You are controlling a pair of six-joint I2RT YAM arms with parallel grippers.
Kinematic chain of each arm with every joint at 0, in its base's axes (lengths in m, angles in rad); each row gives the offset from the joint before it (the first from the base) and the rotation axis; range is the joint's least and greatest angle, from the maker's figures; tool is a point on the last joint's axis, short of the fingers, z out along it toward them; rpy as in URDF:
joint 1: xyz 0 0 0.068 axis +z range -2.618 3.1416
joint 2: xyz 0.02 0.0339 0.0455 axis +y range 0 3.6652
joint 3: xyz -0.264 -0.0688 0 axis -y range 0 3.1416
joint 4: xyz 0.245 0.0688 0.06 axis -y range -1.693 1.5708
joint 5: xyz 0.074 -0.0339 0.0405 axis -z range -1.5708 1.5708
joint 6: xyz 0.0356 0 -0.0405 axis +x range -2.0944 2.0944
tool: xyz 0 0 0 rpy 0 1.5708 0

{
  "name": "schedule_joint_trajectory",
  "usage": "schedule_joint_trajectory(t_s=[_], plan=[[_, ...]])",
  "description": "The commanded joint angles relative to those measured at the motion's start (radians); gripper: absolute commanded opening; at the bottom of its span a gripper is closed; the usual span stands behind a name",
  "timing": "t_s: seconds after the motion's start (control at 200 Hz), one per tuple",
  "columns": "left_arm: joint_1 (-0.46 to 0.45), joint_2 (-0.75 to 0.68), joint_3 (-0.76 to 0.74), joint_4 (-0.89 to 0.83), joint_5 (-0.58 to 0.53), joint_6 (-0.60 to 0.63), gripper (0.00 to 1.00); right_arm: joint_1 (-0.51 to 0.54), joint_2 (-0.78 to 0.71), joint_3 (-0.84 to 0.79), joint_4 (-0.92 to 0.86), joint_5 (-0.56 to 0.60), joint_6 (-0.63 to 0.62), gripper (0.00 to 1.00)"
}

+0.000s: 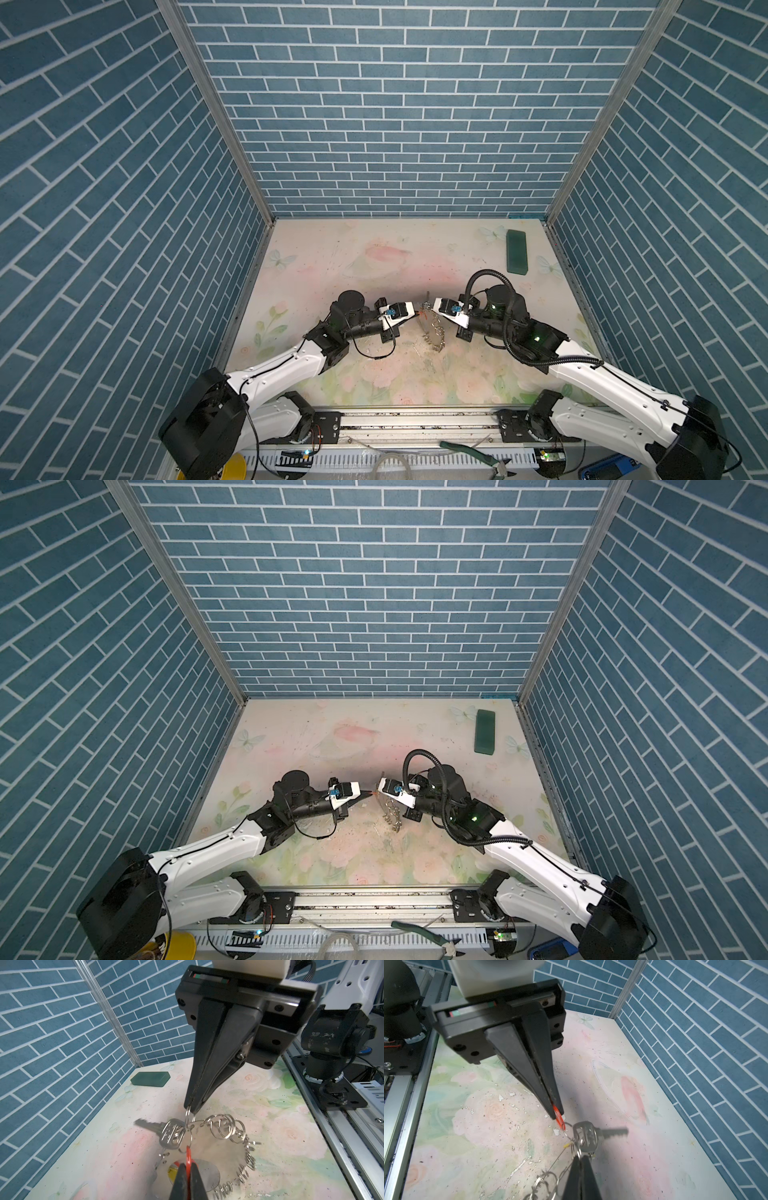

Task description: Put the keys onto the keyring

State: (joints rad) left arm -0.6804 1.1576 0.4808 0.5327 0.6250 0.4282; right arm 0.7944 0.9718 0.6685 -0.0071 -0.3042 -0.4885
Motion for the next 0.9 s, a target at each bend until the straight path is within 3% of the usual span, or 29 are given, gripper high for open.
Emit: schedule_joint_trajectory(t_s=[0.0, 0.185, 0.305, 0.525, 0.68, 0.895], plan=[[0.005, -0.011, -0.032, -0.014, 0.012, -0.02, 0.0, -0.032, -0.028, -0.02, 0.101, 0.049, 0.064, 0.0], [-0.001, 0.012, -0.033, -0.022, 0.135, -0.012, 0.01, -0.04, -0.014, -0.014, 0.112, 0.049, 0.08, 0.0], [-0.004, 0.03, -0.005, -0.063, 0.195, -0.018, 0.09, -0.04, -0.004, -0.006, 0.094, 0.016, 0.068, 0.0], [-0.002, -0.011, -0.027, -0.016, 0.087, -0.048, 0.29, -0.04, -0.001, -0.003, 0.039, -0.087, 0.039, 0.0], [-0.001, -0.039, -0.06, 0.1, 0.011, -0.103, 0.34, -0.039, -0.002, -0.008, 0.032, -0.153, 0.034, 0.0], [-0.001, 0.012, -0.054, 0.247, 0.057, -0.197, 0.35, -0.041, 0.007, -0.013, 0.045, -0.228, 0.034, 0.0]])
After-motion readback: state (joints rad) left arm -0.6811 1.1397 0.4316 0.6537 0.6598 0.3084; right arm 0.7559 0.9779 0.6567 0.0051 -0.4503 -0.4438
